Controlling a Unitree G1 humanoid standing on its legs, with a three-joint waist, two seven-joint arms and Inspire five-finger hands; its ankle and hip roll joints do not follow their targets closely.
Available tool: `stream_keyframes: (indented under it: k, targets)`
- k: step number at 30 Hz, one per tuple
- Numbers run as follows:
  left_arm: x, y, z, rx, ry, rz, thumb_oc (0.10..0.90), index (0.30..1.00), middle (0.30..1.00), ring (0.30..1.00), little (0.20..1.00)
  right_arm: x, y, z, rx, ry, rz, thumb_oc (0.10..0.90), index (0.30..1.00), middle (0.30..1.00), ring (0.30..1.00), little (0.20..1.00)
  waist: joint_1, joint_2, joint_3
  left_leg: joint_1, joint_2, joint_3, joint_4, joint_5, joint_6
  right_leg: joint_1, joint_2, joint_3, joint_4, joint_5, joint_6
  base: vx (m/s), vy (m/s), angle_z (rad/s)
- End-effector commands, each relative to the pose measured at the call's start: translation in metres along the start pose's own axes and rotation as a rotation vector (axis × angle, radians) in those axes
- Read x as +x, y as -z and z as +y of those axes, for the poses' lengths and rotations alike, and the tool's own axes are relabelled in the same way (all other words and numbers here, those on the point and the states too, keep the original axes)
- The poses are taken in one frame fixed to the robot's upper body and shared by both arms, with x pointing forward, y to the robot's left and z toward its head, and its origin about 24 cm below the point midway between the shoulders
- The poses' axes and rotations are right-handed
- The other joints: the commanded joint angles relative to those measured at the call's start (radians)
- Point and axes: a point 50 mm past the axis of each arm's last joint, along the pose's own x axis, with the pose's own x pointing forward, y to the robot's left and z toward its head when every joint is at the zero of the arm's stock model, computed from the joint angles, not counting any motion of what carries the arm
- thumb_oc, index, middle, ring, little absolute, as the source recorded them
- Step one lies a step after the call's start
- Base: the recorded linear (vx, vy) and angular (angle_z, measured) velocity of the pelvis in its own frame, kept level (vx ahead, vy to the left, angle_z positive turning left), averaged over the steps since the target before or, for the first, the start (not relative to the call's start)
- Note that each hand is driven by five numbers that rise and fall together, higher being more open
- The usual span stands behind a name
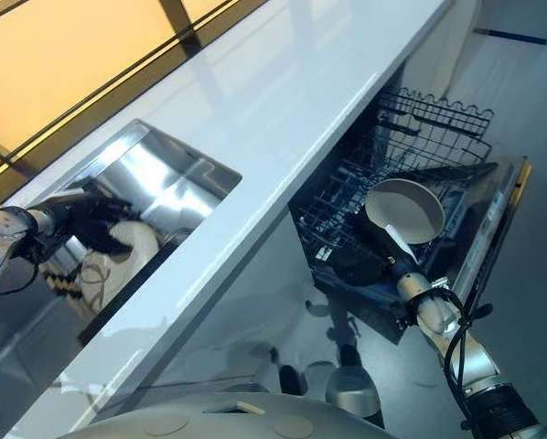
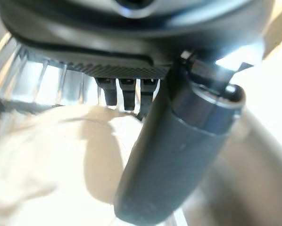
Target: Pick up plates and place into dishwasher.
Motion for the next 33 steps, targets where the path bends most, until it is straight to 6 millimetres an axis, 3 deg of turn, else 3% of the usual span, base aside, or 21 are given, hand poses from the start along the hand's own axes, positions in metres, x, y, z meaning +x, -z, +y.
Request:
stream_keyframes:
  k: [1, 4, 6, 14, 23, 27, 33]
  targets:
    - [-0.046, -0.119, 0.078, -0.16, -0.466, -0.657, 0.8, 0.9, 0.9, 0.9, 0.9, 0.011, -0.029, 0.016, 0.006, -0.034, -0.164, 0.8, 0.9, 0.9, 0.9, 0.9, -0.027, -0.04, -0.072, -0.057, -0.041, -0.008, 0.025, -0.026, -0.009, -0.007, 0.018, -0.021, 0.081, -0.084, 0.074, 0.0, 0.0, 0.0]
    - [-0.072, -0.144, 0.096, -0.145, -0.621, -0.822, 0.8, 0.9, 0.9, 0.9, 0.9, 0.014, -0.029, 0.018, 0.01, -0.033, -0.158, 0.8, 0.9, 0.9, 0.9, 0.9, -0.025, -0.042, -0.084, -0.051, -0.039, -0.01, 0.018, -0.027, -0.014, -0.007, 0.018, -0.02, 0.084, -0.086, 0.071, -0.01, 0.004, -0.01]
    - [-0.084, -0.153, 0.097, -0.137, -0.662, -0.882, 0.8, 0.9, 0.9, 0.9, 0.9, 0.013, -0.03, 0.02, 0.01, -0.04, -0.153, 0.8, 0.9, 0.9, 0.9, 0.9, -0.024, -0.044, -0.092, -0.045, -0.038, -0.011, 0.015, -0.03, -0.015, -0.004, 0.018, -0.015, 0.082, -0.086, 0.071, -0.02, 0.008, -0.02]
    - [-0.087, -0.155, 0.084, -0.085, -0.649, -0.898, 0.8, 0.9, 0.9, 0.9, 0.9, 0.012, -0.032, 0.02, 0.012, -0.05, -0.159, 0.8, 0.9, 0.9, 0.9, 0.9, -0.027, -0.046, -0.107, -0.034, -0.036, -0.015, 0.008, -0.036, -0.017, -0.004, 0.015, -0.008, 0.084, -0.087, 0.078, -0.03, -0.006, 0.03]
    - [-0.067, -0.146, 0.073, 0.008, -0.518, -0.756, 0.8, 0.9, 0.9, 0.9, 0.9, 0.014, -0.033, 0.023, 0.018, -0.048, -0.154, 0.8, 0.9, 0.9, 0.9, 0.9, -0.03, -0.043, -0.109, -0.032, -0.038, -0.012, 0.007, -0.038, -0.016, -0.013, 0.011, -0.008, 0.088, -0.08, 0.085, -0.03, -0.003, 0.02]
    - [-0.046, -0.129, 0.066, 0.076, -0.39, -0.591, 0.8, 0.9, 0.9, 0.9, 0.9, 0.014, -0.033, 0.022, 0.016, -0.047, -0.151, 0.8, 0.9, 0.9, 0.9, 0.9, -0.032, -0.039, -0.106, -0.034, -0.038, -0.009, 0.007, -0.036, -0.013, -0.016, 0.011, -0.009, 0.089, -0.078, 0.087, -0.02, -0.004, 0.0]
    - [-0.035, -0.113, 0.061, 0.156, -0.324, -0.494, 0.8, 0.9, 0.9, 0.9, 0.9, 0.014, -0.034, 0.019, 0.019, -0.04, -0.157, 0.8, 0.9, 0.9, 0.9, 0.9, -0.031, -0.034, -0.1, -0.036, -0.039, -0.01, 0.01, -0.036, -0.009, -0.018, 0.013, -0.01, 0.092, -0.08, 0.087, 0.0, -0.004, 0.01]
